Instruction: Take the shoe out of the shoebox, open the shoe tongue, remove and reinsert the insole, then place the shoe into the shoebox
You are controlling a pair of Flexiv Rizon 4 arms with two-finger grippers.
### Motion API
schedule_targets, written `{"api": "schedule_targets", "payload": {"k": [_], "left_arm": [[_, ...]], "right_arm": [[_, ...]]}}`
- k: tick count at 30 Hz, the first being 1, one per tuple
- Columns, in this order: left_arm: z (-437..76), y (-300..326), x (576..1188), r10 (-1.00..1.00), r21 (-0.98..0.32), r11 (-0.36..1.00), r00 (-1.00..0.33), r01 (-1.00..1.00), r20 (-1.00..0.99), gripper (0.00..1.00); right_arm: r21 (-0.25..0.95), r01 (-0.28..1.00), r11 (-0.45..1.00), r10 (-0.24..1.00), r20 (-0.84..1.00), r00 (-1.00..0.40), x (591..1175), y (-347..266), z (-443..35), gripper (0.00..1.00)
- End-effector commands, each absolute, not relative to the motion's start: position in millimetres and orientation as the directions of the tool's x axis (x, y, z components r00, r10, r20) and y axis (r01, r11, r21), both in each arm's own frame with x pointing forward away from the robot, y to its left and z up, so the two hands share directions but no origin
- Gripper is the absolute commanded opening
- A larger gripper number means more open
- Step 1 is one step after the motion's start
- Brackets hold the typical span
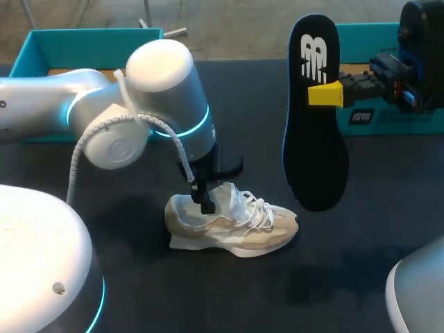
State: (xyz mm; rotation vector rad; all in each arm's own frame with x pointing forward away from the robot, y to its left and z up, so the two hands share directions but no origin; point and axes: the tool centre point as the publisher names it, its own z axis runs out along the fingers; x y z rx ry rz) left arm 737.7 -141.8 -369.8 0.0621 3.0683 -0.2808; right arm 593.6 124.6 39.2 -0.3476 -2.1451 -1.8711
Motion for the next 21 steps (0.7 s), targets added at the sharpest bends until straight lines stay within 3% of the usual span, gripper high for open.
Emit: {"api": "schedule_targets", "payload": {"k": [1, 8, 12, 13, 15, 16, 21], "left_arm": [[-376, -146, 740, 0.035, -0.175, 0.983, -0.998, 0.045, -0.058, 0.76], [-382, -144, 739, 0.028, -0.165, 0.986, -0.999, 0.035, -0.046, 0.50], [-385, -144, 736, 0.030, -0.161, 0.986, -0.999, 0.036, -0.038, 0.41], [-386, -145, 736, 0.031, -0.160, 0.986, -0.999, 0.037, -0.037, 0.35], [-386, -145, 735, 0.033, -0.159, 0.987, -0.999, 0.038, -0.035, 0.09], [-387, -146, 734, 0.033, -0.158, 0.987, -0.999, 0.038, -0.034, 0.00], [-387, -147, 733, 0.039, -0.157, 0.987, -0.999, 0.044, -0.033, 0.00]], "right_arm": [[0.924, 0.356, 0.140, -0.001, 0.359, -0.933, 597, 127, 39, 0.00], [0.924, 0.356, 0.140, -0.001, 0.359, -0.933, 597, 127, 39, 0.00], [0.924, 0.356, 0.140, -0.001, 0.359, -0.933, 597, 127, 39, 0.00], [0.924, 0.356, 0.140, -0.001, 0.359, -0.933, 597, 127, 39, 0.00], [0.924, 0.356, 0.140, -0.001, 0.359, -0.933, 597, 127, 39, 0.00], [0.924, 0.356, 0.140, -0.001, 0.359, -0.933, 597, 127, 39, 0.00], [0.924, 0.356, 0.140, -0.001, 0.359, -0.933, 597, 127, 39, 0.00]]}}
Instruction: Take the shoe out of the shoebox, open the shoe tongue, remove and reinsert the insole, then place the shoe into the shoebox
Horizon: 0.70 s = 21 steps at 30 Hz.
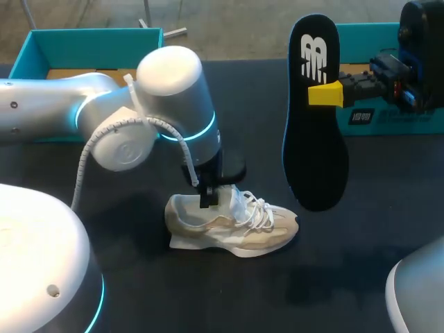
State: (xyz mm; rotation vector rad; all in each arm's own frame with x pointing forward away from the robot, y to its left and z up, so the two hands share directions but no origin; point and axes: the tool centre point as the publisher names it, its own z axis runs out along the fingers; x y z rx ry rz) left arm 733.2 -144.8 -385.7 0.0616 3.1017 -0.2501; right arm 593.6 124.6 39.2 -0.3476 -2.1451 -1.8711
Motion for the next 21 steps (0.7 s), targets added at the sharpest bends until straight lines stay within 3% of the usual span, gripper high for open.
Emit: {"api": "schedule_targets", "payload": {"k": [1, 21], "left_arm": [[-386, -147, 733, 0.041, -0.158, 0.986, -0.999, 0.046, -0.035, 0.00], [-338, -147, 727, 0.199, -0.224, 0.949, -0.972, 0.222, -0.121, 0.00]], "right_arm": [[0.924, 0.356, 0.140, -0.001, 0.359, -0.933, 597, 127, 39, 0.00], [0.924, 0.356, 0.140, -0.001, 0.359, -0.933, 597, 127, 39, 0.00]]}}
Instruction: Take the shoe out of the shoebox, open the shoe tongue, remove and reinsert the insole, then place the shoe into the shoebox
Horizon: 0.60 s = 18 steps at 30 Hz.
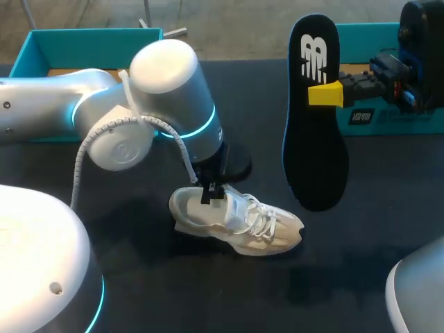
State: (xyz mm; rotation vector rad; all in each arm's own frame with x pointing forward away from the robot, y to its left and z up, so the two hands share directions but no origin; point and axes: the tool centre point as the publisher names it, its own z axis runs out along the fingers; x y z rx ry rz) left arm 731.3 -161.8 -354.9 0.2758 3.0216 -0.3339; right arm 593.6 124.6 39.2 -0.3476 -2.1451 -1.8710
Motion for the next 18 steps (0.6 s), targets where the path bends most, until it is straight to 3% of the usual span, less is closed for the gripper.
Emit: {"api": "schedule_targets", "payload": {"k": [1, 8, 18], "left_arm": [[-335, -146, 727, 0.218, -0.230, 0.943, -0.969, 0.241, -0.119, 0.00], [-313, -137, 728, 0.391, -0.215, 0.882, -0.906, 0.420, -0.163, 0.00], [-294, -137, 715, 0.668, -0.165, 0.695, -0.714, 0.699, -0.212, 0.00]], "right_arm": [[0.924, 0.356, 0.140, -0.001, 0.359, -0.933, 597, 127, 39, 0.00], [0.924, 0.356, 0.140, -0.001, 0.359, -0.933, 597, 127, 39, 0.00], [0.924, 0.356, 0.140, -0.001, 0.359, -0.933, 597, 127, 39, 0.00]]}}
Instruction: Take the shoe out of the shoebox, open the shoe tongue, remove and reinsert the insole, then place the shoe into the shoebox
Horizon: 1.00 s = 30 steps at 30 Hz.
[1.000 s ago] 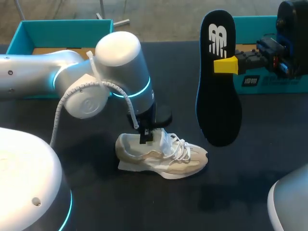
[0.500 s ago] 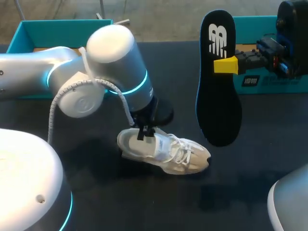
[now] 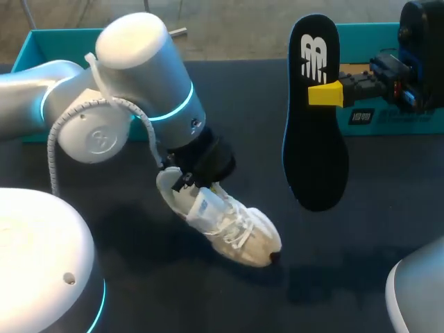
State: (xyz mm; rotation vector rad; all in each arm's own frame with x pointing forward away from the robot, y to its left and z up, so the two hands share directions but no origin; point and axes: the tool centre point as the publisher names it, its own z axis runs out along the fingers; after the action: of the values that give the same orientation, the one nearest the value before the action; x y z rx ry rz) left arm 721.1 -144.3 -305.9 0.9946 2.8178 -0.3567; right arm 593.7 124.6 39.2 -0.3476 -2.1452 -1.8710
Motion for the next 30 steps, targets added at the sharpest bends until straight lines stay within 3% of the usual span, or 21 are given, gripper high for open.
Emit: {"api": "schedule_targets", "payload": {"k": [1, 15, 30], "left_arm": [[-294, -138, 712, 0.693, -0.157, 0.671, -0.689, 0.724, -0.213, 0.00], [-299, -142, 679, 0.921, -0.087, 0.309, -0.321, 0.947, -0.219, 0.00], [-307, -156, 662, 0.961, -0.086, 0.185, -0.199, 0.979, -0.194, 0.00]], "right_arm": [[0.924, 0.356, 0.140, -0.001, 0.359, -0.933, 597, 127, 39, 0.00], [0.924, 0.356, 0.140, -0.001, 0.359, -0.933, 597, 127, 39, 0.00], [0.924, 0.356, 0.140, -0.001, 0.359, -0.933, 597, 127, 39, 0.00]]}}
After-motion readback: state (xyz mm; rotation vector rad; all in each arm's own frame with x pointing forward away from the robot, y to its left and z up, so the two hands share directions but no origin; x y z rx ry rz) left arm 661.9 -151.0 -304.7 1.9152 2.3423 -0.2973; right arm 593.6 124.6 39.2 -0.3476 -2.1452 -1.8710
